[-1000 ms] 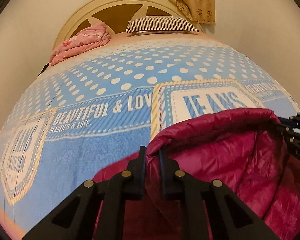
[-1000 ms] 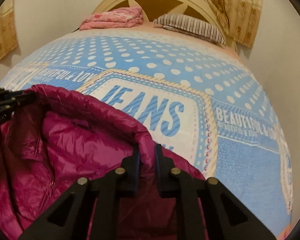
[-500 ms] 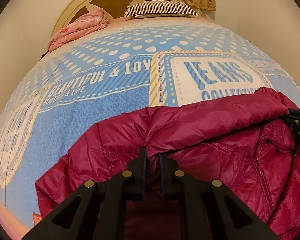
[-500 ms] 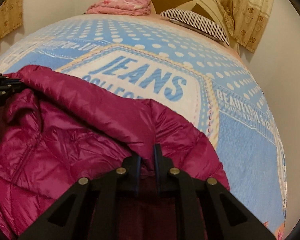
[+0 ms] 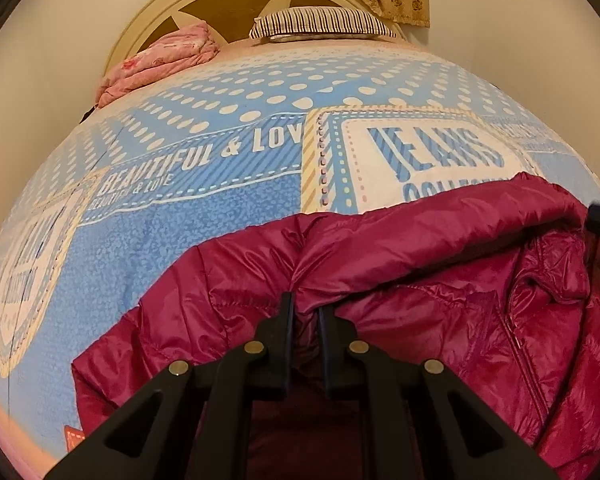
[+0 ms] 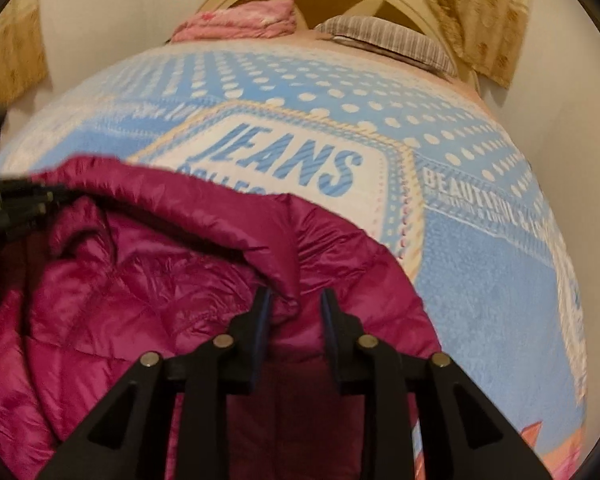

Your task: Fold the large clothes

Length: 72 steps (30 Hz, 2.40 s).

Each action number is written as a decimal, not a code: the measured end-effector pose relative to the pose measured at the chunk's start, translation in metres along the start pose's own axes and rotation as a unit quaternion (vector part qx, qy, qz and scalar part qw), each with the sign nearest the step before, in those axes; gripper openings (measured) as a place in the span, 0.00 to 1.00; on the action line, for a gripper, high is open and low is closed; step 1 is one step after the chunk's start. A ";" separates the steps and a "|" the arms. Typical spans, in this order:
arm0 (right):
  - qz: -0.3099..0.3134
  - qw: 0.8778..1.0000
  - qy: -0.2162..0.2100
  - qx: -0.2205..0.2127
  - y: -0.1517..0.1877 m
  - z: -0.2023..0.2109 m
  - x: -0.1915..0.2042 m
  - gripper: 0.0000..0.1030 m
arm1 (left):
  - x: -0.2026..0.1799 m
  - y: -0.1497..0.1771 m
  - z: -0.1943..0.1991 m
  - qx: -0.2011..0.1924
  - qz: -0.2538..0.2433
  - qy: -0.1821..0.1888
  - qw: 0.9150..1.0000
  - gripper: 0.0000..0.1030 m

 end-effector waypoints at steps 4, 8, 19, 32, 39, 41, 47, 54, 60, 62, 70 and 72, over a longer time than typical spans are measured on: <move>-0.082 0.996 -0.022 -0.030 -0.020 0.012 -0.012 0.28 | -0.001 0.000 -0.004 0.005 -0.004 -0.003 1.000 0.10; -0.105 0.993 -0.044 -0.039 -0.049 0.002 0.000 0.44 | -0.004 0.002 0.002 -0.002 -0.014 -0.011 1.000 0.11; -0.035 0.999 -0.032 0.003 -0.035 -0.041 0.046 0.44 | 0.015 0.000 0.071 -0.062 0.031 0.008 0.998 0.13; -0.033 0.999 -0.023 -0.019 -0.029 -0.032 0.045 0.44 | -0.026 -0.055 0.027 -0.048 0.040 0.022 0.998 0.70; -0.031 0.999 -0.026 -0.004 -0.023 -0.035 0.045 0.44 | -0.032 -0.028 -0.019 0.004 0.033 -0.009 0.999 0.71; -0.041 0.998 -0.031 -0.025 -0.025 -0.023 0.044 0.44 | -0.030 -0.027 -0.020 0.001 0.038 -0.006 0.999 0.71; -0.045 0.998 -0.019 -0.027 -0.033 -0.031 0.048 0.44 | -0.029 -0.029 0.012 -0.050 0.056 0.016 0.997 0.71; -0.061 0.998 -0.021 -0.022 -0.024 -0.047 0.044 0.44 | -0.038 -0.026 -0.026 0.003 0.050 0.026 0.998 0.78; -0.064 0.998 -0.019 -0.021 -0.020 -0.057 0.044 0.44 | -0.040 -0.024 -0.030 -0.003 0.048 0.018 0.999 0.85; -0.063 0.998 -0.015 -0.020 -0.020 -0.058 0.045 0.44 | -0.041 -0.024 -0.032 -0.001 0.048 0.015 0.999 0.87; -0.059 0.998 -0.004 -0.017 -0.021 -0.063 0.047 0.45 | -0.042 -0.024 -0.036 -0.002 0.047 0.008 0.999 0.89; -0.059 0.998 -0.001 -0.017 -0.021 -0.063 0.048 0.45 | -0.043 -0.024 -0.036 -0.002 0.047 0.007 0.999 0.89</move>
Point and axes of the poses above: each gripper's, at about its wrist camera, not at the fingertips, and z roughly against the way its jaws point, x to its left, y to its underside, the point moved 1 cm from there along -z, roughly the way its jaws point, and after that the axes turned 9 degrees about x, right-handed, at the moved point
